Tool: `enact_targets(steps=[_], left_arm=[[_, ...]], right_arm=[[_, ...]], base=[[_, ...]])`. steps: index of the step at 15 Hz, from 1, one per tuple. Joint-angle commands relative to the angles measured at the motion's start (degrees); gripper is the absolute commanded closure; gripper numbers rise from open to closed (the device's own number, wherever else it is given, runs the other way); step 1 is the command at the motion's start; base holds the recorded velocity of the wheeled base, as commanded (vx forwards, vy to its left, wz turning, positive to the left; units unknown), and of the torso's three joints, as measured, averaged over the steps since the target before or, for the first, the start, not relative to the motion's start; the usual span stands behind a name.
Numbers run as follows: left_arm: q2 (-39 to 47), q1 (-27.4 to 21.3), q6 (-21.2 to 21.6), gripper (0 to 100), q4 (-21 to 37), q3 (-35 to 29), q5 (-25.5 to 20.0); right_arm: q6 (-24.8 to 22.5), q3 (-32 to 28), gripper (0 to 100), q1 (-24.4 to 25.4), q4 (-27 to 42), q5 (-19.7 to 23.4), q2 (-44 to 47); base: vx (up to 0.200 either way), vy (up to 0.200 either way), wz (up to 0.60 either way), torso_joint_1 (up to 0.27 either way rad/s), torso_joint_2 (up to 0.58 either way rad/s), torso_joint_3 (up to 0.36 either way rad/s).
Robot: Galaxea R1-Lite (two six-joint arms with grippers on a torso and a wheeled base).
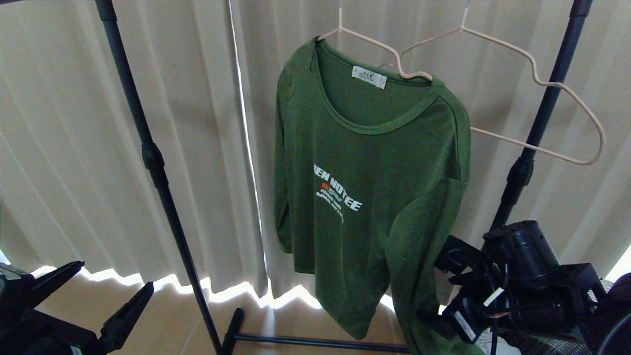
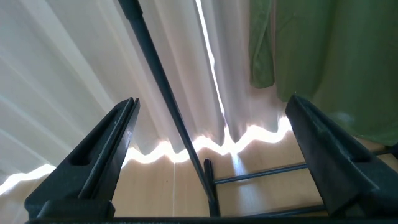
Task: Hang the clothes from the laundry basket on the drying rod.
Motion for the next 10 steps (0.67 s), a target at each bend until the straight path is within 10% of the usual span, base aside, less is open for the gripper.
enact_targets(steps=[1,10], left_arm=[[0.07,-0.38,-0.01,0,-0.03,0.02,0.06],[0.24,-0.64,0.25,0,-0.03,0.02,0.06]], right_arm=[[2.56,-5.16,0,1.75,-2.70,1.57,3.83],[11.26,-9.38,0,4.91,-27.04,1.83,7.87]], base=[[0.000,0.000,0.00,0.000,0.00,0.000],[0.000,0.000,0.00,0.000,0.00,0.000]])
